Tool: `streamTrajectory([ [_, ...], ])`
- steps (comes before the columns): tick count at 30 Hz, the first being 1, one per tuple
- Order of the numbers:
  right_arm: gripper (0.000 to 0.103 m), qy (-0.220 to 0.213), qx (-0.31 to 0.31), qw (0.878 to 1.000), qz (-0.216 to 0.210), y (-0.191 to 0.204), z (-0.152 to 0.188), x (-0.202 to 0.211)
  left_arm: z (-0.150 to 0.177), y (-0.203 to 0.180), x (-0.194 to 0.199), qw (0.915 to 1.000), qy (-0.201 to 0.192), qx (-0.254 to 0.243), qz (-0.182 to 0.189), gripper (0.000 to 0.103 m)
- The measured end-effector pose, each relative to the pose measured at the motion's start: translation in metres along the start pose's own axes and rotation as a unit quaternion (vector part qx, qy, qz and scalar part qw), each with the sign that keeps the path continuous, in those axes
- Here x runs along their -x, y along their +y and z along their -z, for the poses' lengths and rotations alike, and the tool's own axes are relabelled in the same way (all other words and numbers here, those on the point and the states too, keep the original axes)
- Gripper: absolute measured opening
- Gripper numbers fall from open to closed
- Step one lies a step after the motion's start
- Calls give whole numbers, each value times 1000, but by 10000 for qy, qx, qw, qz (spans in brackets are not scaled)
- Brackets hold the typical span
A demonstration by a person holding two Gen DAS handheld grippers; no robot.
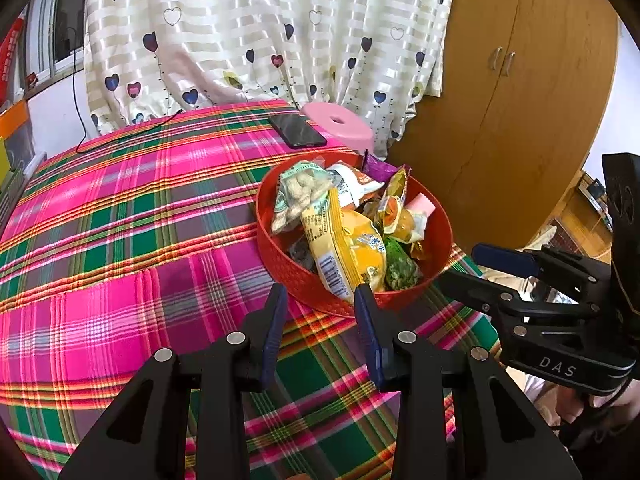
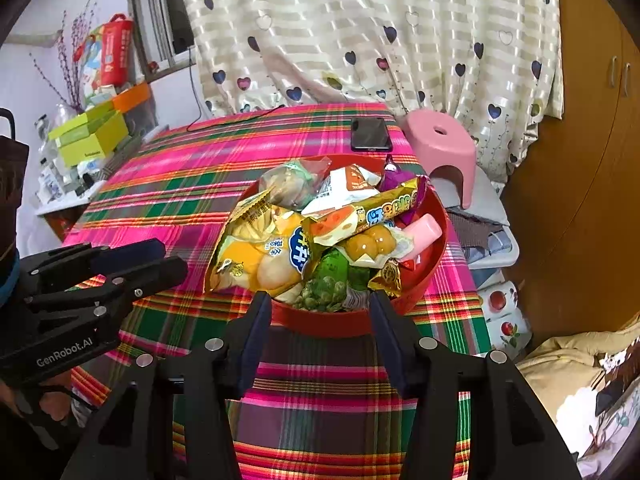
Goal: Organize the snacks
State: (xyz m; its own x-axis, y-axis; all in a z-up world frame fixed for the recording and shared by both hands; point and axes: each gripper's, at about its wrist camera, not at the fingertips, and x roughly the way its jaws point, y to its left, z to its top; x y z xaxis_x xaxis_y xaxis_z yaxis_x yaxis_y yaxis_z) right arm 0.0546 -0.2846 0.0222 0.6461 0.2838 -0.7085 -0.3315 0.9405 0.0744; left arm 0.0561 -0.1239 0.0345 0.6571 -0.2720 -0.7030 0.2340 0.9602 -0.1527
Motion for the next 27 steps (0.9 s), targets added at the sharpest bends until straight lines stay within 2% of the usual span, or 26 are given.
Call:
streamTrajectory([
  [27,50,53,-16,10000,1,-3,5,-6,1,-8,-6,9998,71,-202,-31,36],
])
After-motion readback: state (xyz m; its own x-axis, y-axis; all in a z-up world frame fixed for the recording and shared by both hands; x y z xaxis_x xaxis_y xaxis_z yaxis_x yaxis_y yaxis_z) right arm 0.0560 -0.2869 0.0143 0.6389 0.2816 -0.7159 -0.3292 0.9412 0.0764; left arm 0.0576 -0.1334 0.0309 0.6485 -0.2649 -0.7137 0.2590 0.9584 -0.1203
